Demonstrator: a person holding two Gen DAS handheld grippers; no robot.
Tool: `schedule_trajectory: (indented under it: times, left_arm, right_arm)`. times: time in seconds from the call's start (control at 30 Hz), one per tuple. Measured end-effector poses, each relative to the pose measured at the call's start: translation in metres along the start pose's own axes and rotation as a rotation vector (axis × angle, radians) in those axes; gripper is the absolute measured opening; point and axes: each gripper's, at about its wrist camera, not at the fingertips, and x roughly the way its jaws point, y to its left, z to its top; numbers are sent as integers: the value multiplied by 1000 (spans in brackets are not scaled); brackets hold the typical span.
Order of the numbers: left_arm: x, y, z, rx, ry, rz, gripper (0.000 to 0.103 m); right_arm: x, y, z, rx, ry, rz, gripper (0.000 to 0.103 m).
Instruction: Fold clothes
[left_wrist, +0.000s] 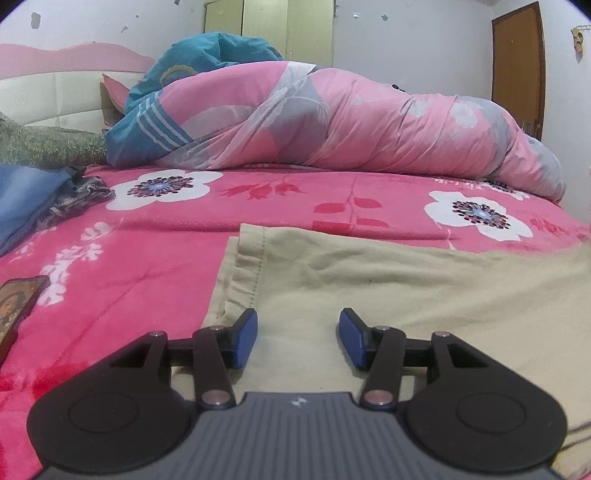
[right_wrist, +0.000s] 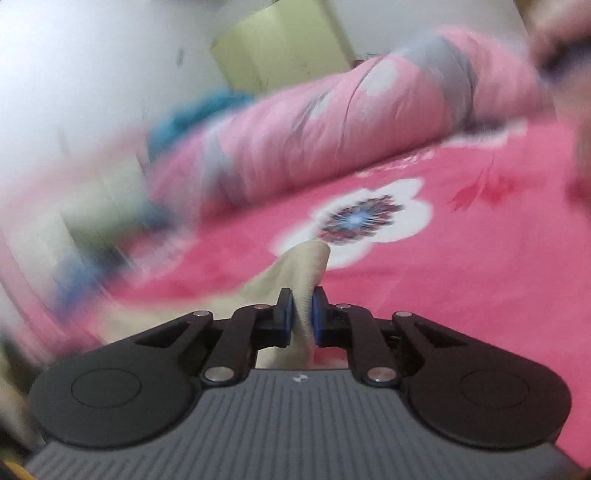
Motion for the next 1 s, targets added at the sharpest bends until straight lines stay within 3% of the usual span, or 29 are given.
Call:
schedule_trajectory:
  times: [0.03,0.1,0.13,0.2,0.3,0.37,0.4,0.43,0.5,0.57,0.6,0.63,0.7,0.77,0.9,1.0]
  left_arm:
    - [0,-1,0,6,0,4,51]
    - [0,-2,0,11,-1,7,51]
    - [0,-1,0,9,0,7,51]
    - [0,-1,-1,7,-2,5,51]
    - [0,0,-1,5,-3,3,51]
    - [0,1,-2,3,-5,1,51]
    - [0,1,-2,2,-6,0,51]
    - [0,1,-2,1,-6,-1,51]
    - [0,2,-3,-1,-8,-3,51]
    - [0,3,-3,-3,-10,-5,51]
    - [0,3,-3,-4,-10,-6,51]
    - [0,3,-3,-4,-10,-7,51]
    - [0,5,-3,-9,-11,-12,51]
    - [-1,5,-4,-12,-14,-16,51]
    - [-1,7,-5,-20,-21,-26,52]
    - [-1,8,-6,-27,-23,-34,53]
  right_arm:
    - [12,-7,-6,13,38,-17,16]
    - [30,-23,-16,58,94,-43,18]
    - [21,-34,-10,131,58,-50,23]
    - [0,-49,-7,222,-8,-158,27]
    - [-45,-76,-21,486,-39,-40,33]
    - [-67,-75,-42,605,-46,118,52]
    - [-77,-72,-52,647,-41,179,63]
    - [-85,-64,-62,643,-15,192,67]
    - [-95,-46,-78,612,24,185,68]
    - [-101,-28,-90,568,53,159,65]
    - [-104,-21,-91,549,63,147,46]
    - [-104,-14,-91,538,77,142,5]
    - [-107,-4,-83,517,95,121,6]
    - [-115,15,-70,387,90,45,6]
    - [-104,41,-74,96,157,-222,5]
    - [-110,38,-85,55,151,-335,4]
